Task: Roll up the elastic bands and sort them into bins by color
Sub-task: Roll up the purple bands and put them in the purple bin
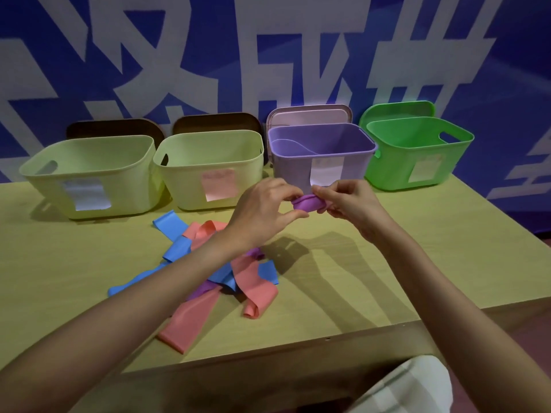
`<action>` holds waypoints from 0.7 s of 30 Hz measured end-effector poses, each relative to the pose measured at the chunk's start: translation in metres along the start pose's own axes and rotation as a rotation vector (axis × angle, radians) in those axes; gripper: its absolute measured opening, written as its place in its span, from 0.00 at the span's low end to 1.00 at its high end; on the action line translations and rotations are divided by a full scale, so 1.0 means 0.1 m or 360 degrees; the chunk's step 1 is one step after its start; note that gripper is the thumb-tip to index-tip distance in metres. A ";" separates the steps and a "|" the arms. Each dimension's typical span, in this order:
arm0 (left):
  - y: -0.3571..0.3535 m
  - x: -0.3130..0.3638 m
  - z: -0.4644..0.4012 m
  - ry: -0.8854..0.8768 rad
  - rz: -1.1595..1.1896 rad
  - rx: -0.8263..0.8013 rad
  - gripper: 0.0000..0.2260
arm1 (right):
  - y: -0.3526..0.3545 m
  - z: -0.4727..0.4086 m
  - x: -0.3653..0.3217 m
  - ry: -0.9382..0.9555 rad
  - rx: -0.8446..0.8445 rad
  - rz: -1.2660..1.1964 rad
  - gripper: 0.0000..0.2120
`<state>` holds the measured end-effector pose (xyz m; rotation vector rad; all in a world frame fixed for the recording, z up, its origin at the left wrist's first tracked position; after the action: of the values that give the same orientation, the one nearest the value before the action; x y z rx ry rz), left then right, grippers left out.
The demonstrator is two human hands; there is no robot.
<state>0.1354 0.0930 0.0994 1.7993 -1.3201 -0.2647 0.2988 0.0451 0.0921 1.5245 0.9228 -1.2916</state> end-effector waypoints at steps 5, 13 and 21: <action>-0.12 -0.02 -0.32 0.0023 0.0071 0.0051 0.13 | 0.15 -0.26 -0.03 -0.0054 0.0115 -0.0044 0.13; -0.20 -0.13 -1.01 0.0181 0.0178 0.0090 0.10 | 0.40 -0.77 -0.29 0.0110 0.0199 0.0249 0.16; -0.42 -0.41 -1.57 0.0549 0.0364 0.0000 0.13 | 0.78 -1.27 -0.26 0.0450 0.0383 0.0618 0.12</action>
<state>0.2426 0.2111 0.1500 1.5896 -1.2586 0.1642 0.4066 0.1415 0.1364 1.9976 0.6113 -0.9449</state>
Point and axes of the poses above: each hand's wrist, its own z-axis away from the middle knuckle, its own y-axis out of the back of the hand, x = y × z, the point moved 3 cm from there along -z, towards the middle knuckle, and after that the axes turned 3 degrees about z, right-handed, at the moved point
